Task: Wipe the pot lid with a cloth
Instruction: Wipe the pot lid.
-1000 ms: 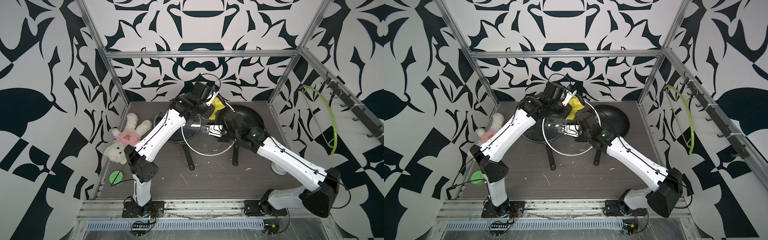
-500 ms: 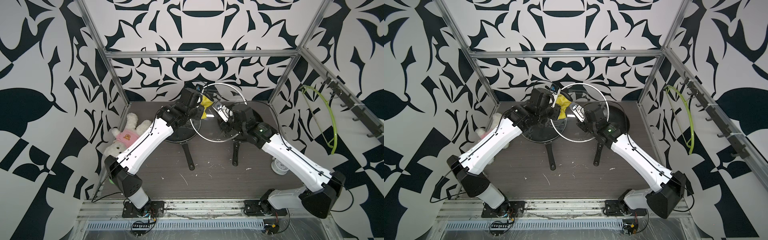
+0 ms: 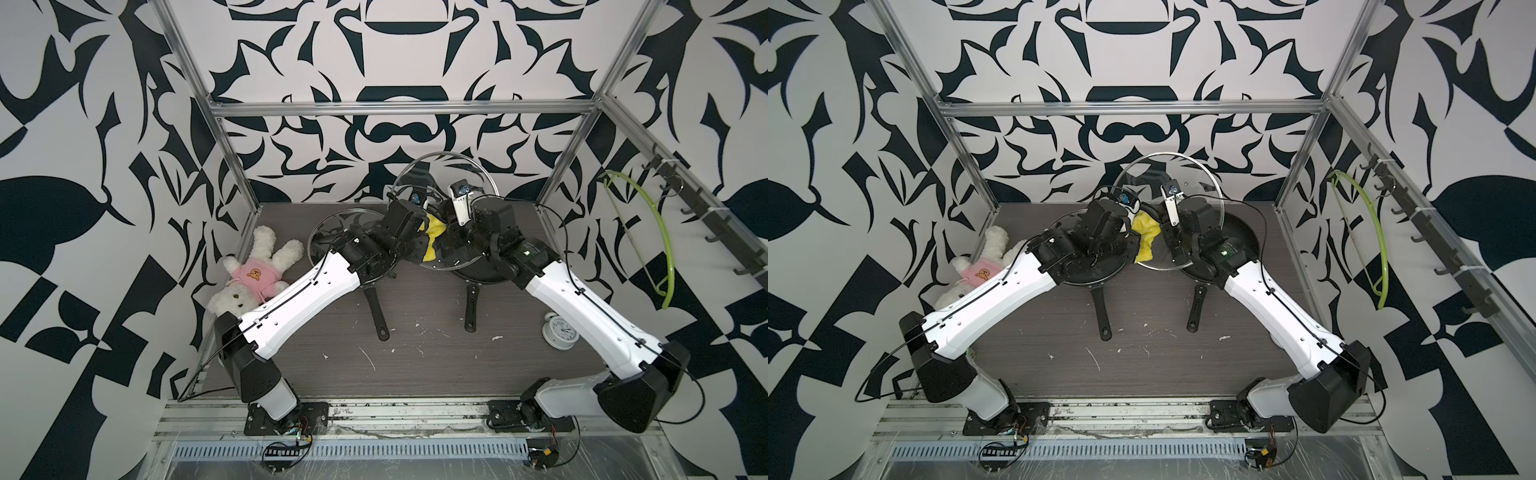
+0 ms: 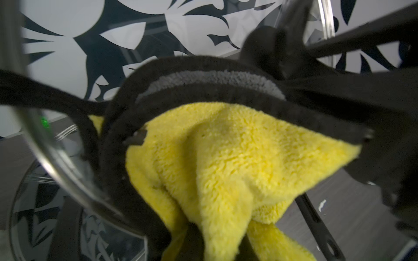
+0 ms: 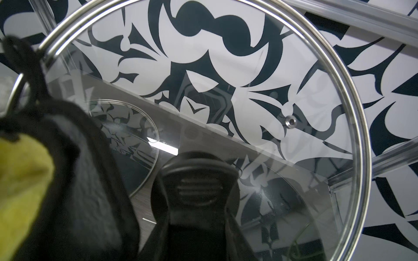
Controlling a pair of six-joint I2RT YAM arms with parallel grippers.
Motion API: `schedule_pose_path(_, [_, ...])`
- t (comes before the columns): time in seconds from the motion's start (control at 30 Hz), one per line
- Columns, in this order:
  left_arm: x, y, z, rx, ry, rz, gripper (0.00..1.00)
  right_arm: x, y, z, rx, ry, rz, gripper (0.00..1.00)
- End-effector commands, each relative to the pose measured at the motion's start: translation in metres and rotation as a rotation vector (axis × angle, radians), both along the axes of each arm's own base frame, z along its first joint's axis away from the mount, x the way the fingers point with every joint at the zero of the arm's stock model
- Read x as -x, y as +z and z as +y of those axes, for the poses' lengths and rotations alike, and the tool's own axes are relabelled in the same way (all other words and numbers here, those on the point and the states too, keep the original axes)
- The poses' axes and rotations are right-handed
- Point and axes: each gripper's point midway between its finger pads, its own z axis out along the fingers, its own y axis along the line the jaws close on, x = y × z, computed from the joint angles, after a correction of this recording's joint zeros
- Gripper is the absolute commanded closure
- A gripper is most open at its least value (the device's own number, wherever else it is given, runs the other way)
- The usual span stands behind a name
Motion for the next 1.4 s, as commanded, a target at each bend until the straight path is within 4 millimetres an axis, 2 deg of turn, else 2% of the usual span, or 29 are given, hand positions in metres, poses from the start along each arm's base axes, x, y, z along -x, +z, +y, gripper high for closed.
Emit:
schedule_pose_path(0.0, [0.012,-0.013,-0.018,0.029,-0.009,0.068,1.0,0.004,0.145,-0.008,-0.332,-0.023,-0.358,1.0])
schedule_pose_path(0.17, [0.019,-0.021,-0.034,0.074,-0.015,0.138,1.0,-0.001,0.149,-0.013,-0.419,-0.039,-0.335,1.0])
schedule_pose_path(0.23, [0.018,-0.022,-0.032,0.065,0.0,0.143,1.0,-0.001,0.149,-0.016,-0.422,-0.047,-0.338,1.0])
schedule_pose_path(0.5, [0.0,-0.011,0.005,0.055,0.09,0.085,1.0,-0.002,0.138,-0.028,-0.378,-0.066,-0.337,1.0])
schedule_pose_path(0.7, [-0.014,0.005,0.031,0.045,0.131,0.031,1.0,0.007,0.13,-0.018,-0.294,0.024,-0.34,1.0])
schedule_pose_path(0.9, [-0.037,0.016,0.056,0.044,0.198,0.002,1.0,0.026,0.112,0.001,-0.123,0.205,-0.361,1.0])
schedule_pose_path(1.0, [-0.048,0.021,0.062,0.042,0.206,-0.008,1.0,0.037,0.101,0.008,-0.031,0.292,-0.386,1.0])
schedule_pose_path(1.2, [-0.062,0.023,0.059,-0.011,0.158,0.003,1.0,0.064,0.08,0.022,0.202,0.473,-0.483,1.0])
schedule_pose_path(1.37, [-0.068,0.023,0.042,-0.046,0.065,0.012,1.0,0.082,0.063,0.034,0.412,0.586,-0.526,1.0])
